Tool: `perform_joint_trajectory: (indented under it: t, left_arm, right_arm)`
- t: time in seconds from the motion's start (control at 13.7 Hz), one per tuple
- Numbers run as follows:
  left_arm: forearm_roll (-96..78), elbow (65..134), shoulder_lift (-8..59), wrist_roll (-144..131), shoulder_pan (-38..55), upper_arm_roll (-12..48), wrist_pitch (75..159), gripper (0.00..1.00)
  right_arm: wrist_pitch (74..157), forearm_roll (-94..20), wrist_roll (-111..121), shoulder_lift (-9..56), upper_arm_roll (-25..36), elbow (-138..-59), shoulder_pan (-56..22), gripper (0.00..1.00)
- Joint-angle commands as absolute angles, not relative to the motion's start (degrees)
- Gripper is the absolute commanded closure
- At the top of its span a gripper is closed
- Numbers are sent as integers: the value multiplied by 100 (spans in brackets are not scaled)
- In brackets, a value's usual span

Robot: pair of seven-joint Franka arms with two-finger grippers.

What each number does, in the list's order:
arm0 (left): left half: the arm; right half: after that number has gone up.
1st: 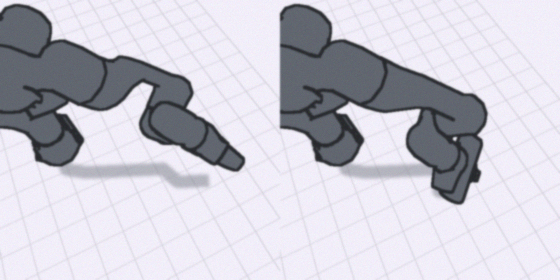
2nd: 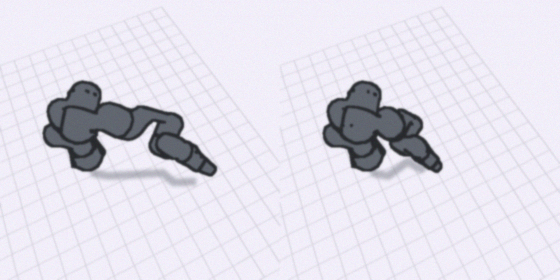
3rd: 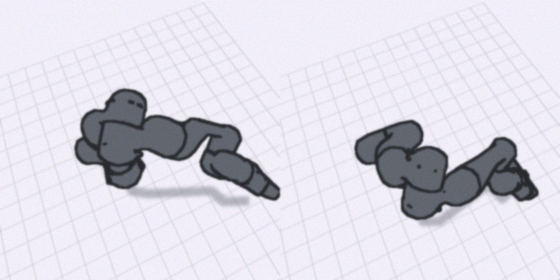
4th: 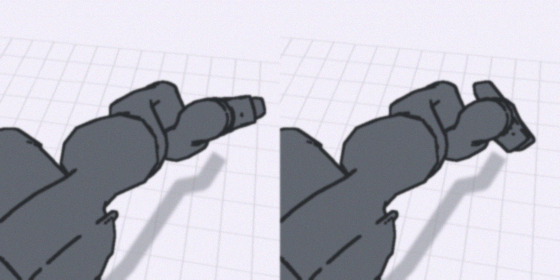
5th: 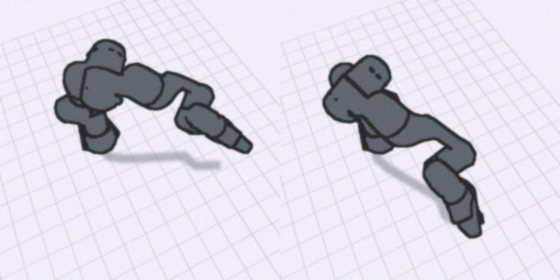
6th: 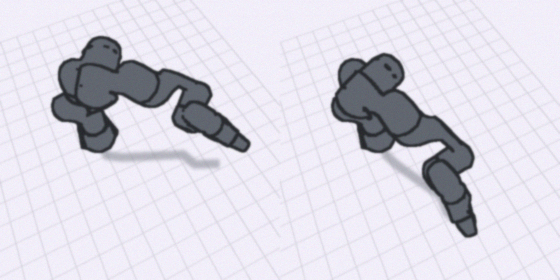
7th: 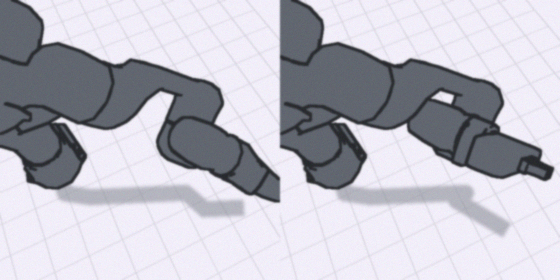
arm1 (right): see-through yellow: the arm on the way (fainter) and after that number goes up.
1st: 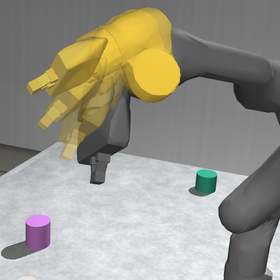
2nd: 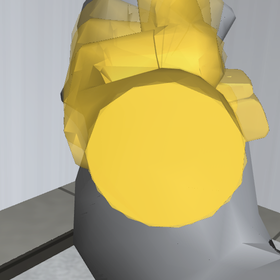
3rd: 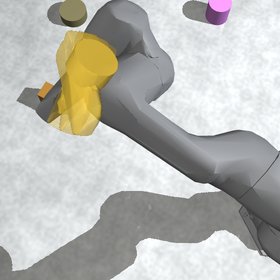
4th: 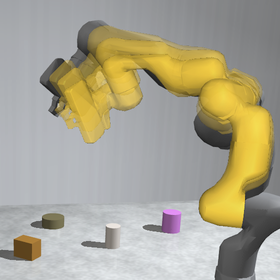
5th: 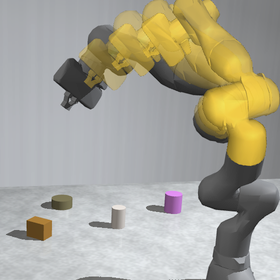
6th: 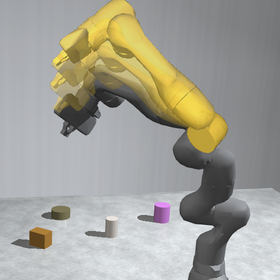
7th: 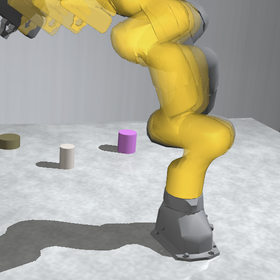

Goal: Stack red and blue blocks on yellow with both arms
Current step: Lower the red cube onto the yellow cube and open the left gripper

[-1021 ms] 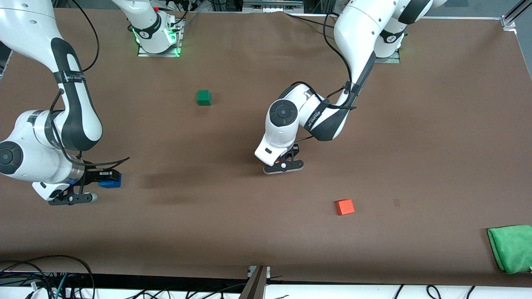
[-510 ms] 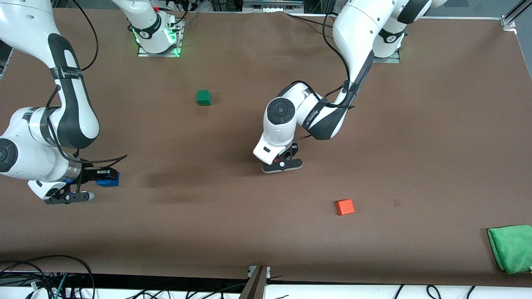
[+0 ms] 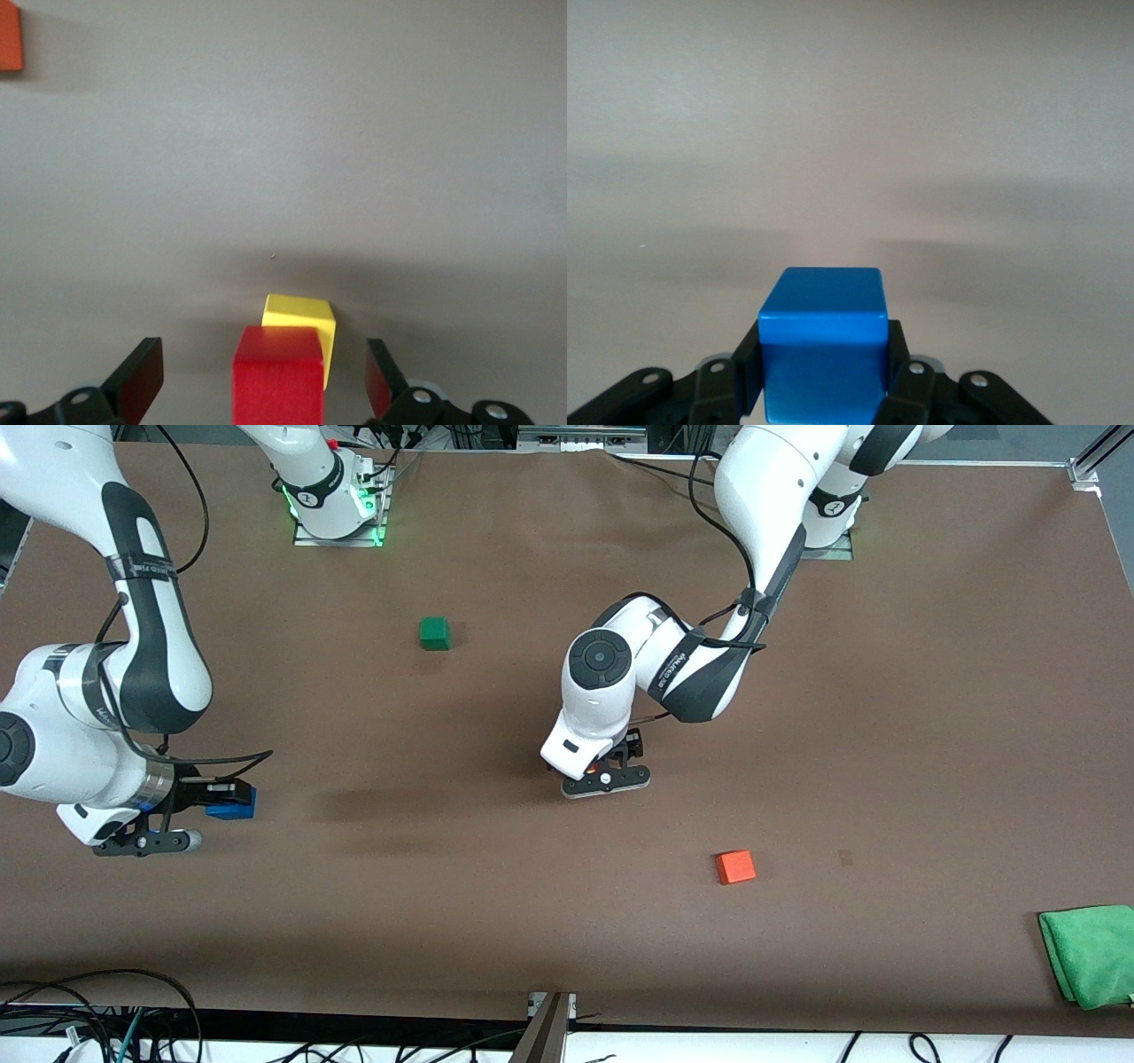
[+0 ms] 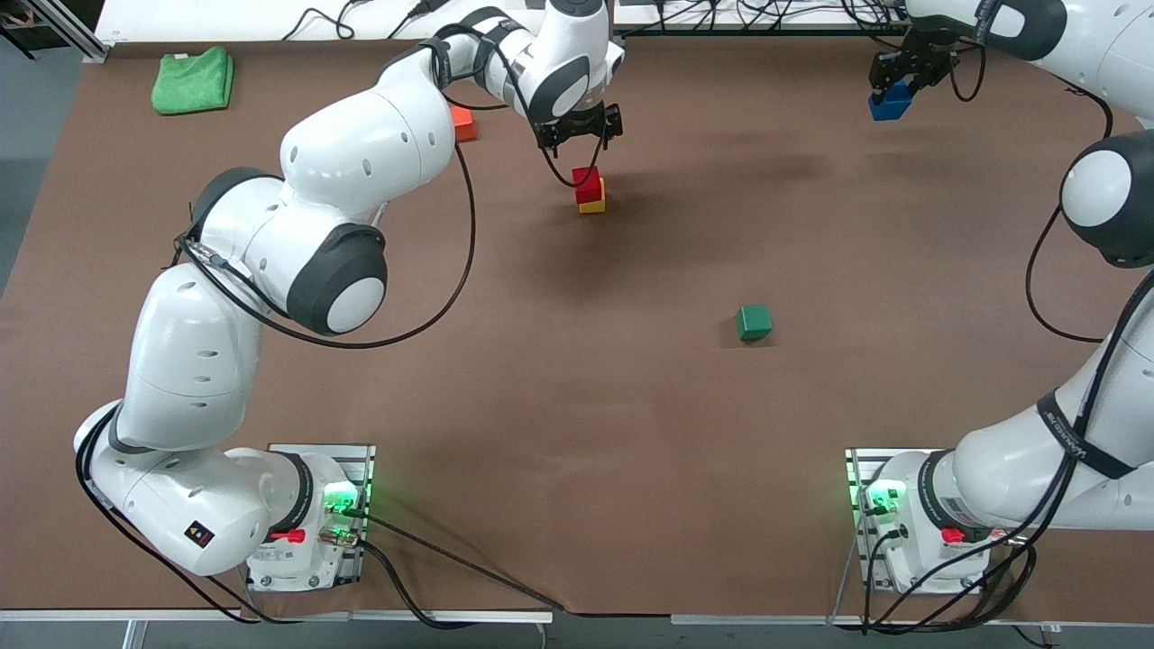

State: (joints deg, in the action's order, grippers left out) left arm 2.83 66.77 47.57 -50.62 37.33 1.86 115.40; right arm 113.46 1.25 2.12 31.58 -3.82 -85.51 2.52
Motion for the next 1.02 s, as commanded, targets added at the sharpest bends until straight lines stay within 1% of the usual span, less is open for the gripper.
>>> perform_joint_trajectory:
  t: [0.0,0.15,0.29,0.44,0.58,0.8,0.95]
  left_arm:
    - [431,6190,4650,-5229,3797,272,10604,0]
    - [422,5828,4623,-5317,3893,290,9970,0]
    - [387,5818,4213,-5003,3780,281,9250,0]
    - [300,5880,3659,-3541,3185,272,8538,0]
    - [167,5880,3306,-2125,2299,264,8009,0]
    - [185,5854,3024,-602,1252,290,7674,0]
    - [211,5854,3023,-177,933,290,7594,0]
  right_arm:
    - [11171,88,-96,2953,-387,-8596,27,59]
    - [11145,79,-376,2927,-387,-8596,-149,59]
    - [11136,79,-492,2927,-395,-8596,-272,59]
    - [11136,70,-518,2927,-518,-8587,-308,59]
    - [11136,70,-719,2927,-658,-8587,-308,61]
    - [11144,79,-1439,2927,-1070,-8578,-316,61]
    - [11145,79,-1879,2927,-1352,-8500,-369,61]
